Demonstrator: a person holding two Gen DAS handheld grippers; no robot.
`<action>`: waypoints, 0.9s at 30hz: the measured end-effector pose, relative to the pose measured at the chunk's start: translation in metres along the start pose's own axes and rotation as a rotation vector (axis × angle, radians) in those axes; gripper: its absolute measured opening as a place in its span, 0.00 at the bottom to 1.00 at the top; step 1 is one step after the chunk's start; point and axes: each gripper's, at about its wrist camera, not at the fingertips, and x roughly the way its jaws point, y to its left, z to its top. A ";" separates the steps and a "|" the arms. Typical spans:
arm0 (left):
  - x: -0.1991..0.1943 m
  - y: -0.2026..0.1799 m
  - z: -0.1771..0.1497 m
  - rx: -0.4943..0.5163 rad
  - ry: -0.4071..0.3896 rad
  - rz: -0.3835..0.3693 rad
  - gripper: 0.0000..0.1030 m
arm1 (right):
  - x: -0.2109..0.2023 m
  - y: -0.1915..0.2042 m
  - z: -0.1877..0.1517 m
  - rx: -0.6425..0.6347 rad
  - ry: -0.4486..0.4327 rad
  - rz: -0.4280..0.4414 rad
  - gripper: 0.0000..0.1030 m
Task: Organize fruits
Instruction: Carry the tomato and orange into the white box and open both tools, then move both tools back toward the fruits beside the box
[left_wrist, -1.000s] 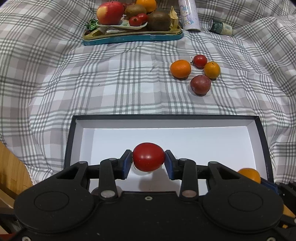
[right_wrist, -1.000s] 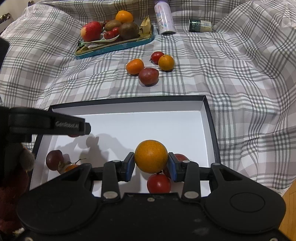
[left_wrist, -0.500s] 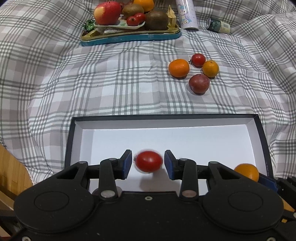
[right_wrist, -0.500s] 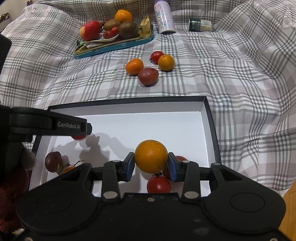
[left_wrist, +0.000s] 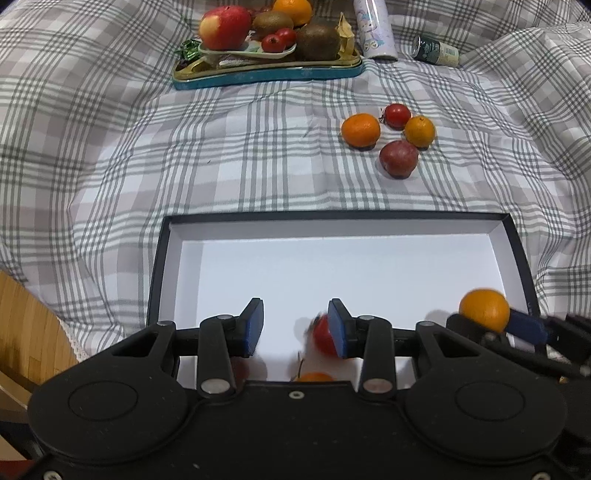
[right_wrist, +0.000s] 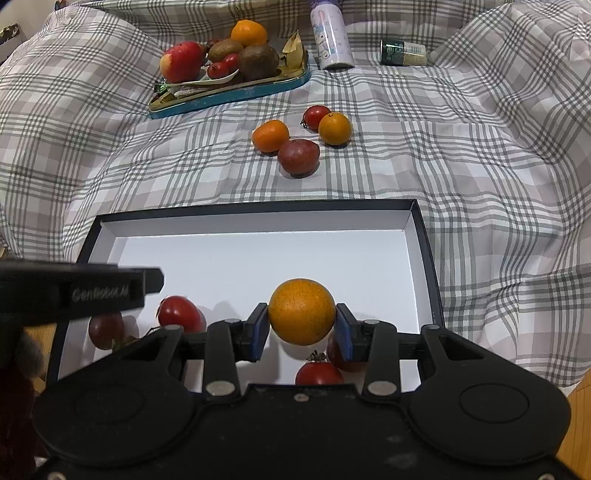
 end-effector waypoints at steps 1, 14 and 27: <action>0.000 0.000 -0.002 -0.001 0.005 0.000 0.46 | 0.000 0.000 0.001 -0.001 -0.001 0.001 0.39; -0.003 0.005 -0.017 -0.028 0.040 -0.005 0.46 | -0.004 0.003 0.005 -0.016 -0.035 0.008 0.39; -0.014 -0.005 -0.030 0.017 0.045 -0.002 0.46 | -0.017 -0.006 -0.002 0.006 -0.046 -0.009 0.39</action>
